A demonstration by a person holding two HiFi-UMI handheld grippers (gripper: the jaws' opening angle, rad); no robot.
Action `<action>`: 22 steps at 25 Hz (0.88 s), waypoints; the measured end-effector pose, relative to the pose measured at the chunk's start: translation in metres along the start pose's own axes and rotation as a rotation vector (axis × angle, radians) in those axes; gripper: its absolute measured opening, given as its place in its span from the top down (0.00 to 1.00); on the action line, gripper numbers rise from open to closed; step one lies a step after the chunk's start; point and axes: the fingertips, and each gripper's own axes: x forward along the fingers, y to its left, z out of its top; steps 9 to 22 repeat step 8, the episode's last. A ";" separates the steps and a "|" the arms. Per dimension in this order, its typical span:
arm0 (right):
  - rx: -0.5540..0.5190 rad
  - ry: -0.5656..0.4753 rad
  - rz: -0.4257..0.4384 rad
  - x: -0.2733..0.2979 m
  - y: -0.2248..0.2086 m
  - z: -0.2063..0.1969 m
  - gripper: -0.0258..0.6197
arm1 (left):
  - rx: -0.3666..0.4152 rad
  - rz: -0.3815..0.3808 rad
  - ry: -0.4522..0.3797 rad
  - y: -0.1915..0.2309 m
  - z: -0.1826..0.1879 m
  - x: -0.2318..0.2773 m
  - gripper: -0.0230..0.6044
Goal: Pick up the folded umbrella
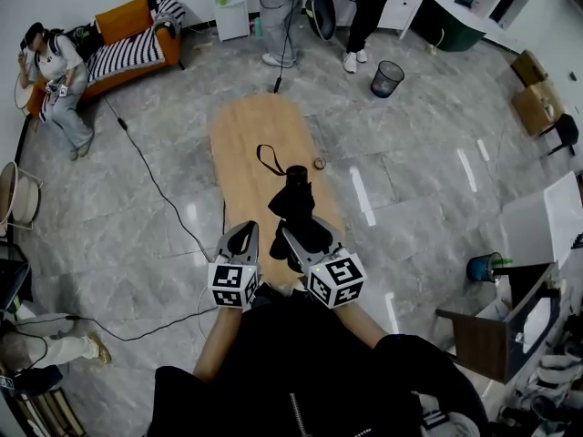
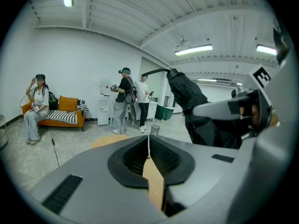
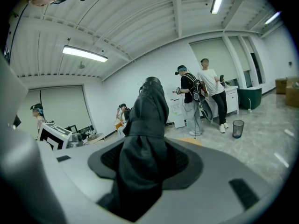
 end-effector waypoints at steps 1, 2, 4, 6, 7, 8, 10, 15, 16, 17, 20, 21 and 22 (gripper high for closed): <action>-0.002 -0.001 0.003 -0.001 0.001 0.000 0.62 | -0.001 0.002 -0.001 0.000 0.000 -0.001 0.93; -0.003 -0.001 0.007 -0.001 0.001 0.000 0.62 | -0.001 0.004 -0.002 -0.001 -0.001 -0.001 0.93; -0.005 -0.001 0.011 -0.001 0.003 0.000 0.62 | -0.001 0.006 -0.004 0.000 -0.001 -0.002 0.94; -0.006 -0.001 0.013 0.002 0.006 0.000 0.62 | 0.000 0.006 -0.005 0.003 0.000 -0.003 0.93; -0.007 -0.001 0.014 0.004 0.007 0.001 0.62 | 0.000 0.006 -0.006 0.005 0.001 -0.004 0.93; -0.009 -0.002 0.014 0.006 0.009 0.001 0.62 | 0.001 0.006 -0.007 0.008 0.002 -0.004 0.94; -0.009 -0.002 0.014 0.006 0.009 0.001 0.62 | 0.001 0.006 -0.007 0.008 0.002 -0.004 0.94; -0.009 -0.002 0.014 0.006 0.009 0.001 0.62 | 0.001 0.006 -0.007 0.008 0.002 -0.004 0.94; -0.009 -0.002 0.014 0.006 0.009 0.001 0.62 | 0.001 0.006 -0.007 0.008 0.002 -0.004 0.94; -0.009 -0.002 0.014 0.006 0.009 0.001 0.62 | 0.001 0.006 -0.007 0.008 0.002 -0.004 0.94; -0.009 -0.002 0.014 0.006 0.009 0.001 0.62 | 0.001 0.006 -0.007 0.008 0.002 -0.004 0.94; -0.009 -0.002 0.014 0.006 0.009 0.001 0.62 | 0.001 0.006 -0.007 0.008 0.002 -0.004 0.94; -0.009 -0.002 0.014 0.006 0.009 0.001 0.62 | 0.001 0.006 -0.007 0.008 0.002 -0.004 0.94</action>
